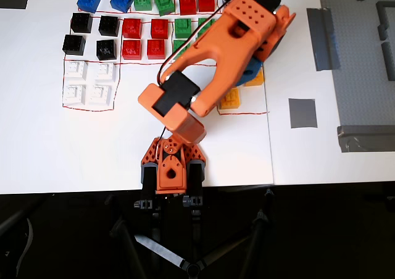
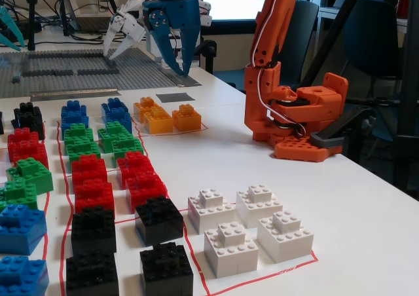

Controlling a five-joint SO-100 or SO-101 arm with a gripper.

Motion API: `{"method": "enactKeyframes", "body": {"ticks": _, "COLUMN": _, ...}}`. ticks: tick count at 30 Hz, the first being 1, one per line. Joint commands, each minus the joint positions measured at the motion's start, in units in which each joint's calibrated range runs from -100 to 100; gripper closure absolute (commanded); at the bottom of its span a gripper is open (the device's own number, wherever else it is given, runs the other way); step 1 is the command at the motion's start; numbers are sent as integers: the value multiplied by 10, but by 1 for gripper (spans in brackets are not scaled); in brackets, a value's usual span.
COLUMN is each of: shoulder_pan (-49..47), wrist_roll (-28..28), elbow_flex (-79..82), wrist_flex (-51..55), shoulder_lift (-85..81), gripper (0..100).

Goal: Grab the block and put it in the grey marker

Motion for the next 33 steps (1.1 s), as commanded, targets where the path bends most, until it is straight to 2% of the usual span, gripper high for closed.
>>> {"method": "enactKeyframes", "body": {"ticks": 1, "shoulder_pan": 39, "wrist_roll": 33, "elbow_flex": -24, "wrist_flex": 7, "shoulder_lift": -54, "gripper": 100}}
{"method": "enactKeyframes", "body": {"ticks": 3, "shoulder_pan": 63, "wrist_roll": 56, "elbow_flex": -17, "wrist_flex": 13, "shoulder_lift": -56, "gripper": 100}}
{"method": "enactKeyframes", "body": {"ticks": 8, "shoulder_pan": 117, "wrist_roll": 101, "elbow_flex": 26, "wrist_flex": 16, "shoulder_lift": -79, "gripper": 87}}
{"method": "enactKeyframes", "body": {"ticks": 12, "shoulder_pan": 146, "wrist_roll": 126, "elbow_flex": 73, "wrist_flex": 13, "shoulder_lift": -103, "gripper": 82}}
{"method": "enactKeyframes", "body": {"ticks": 18, "shoulder_pan": 144, "wrist_roll": 119, "elbow_flex": 111, "wrist_flex": -11, "shoulder_lift": -95, "gripper": 78}}
{"method": "enactKeyframes", "body": {"ticks": 33, "shoulder_pan": 63, "wrist_roll": 48, "elbow_flex": 78, "wrist_flex": -78, "shoulder_lift": 10, "gripper": 78}}
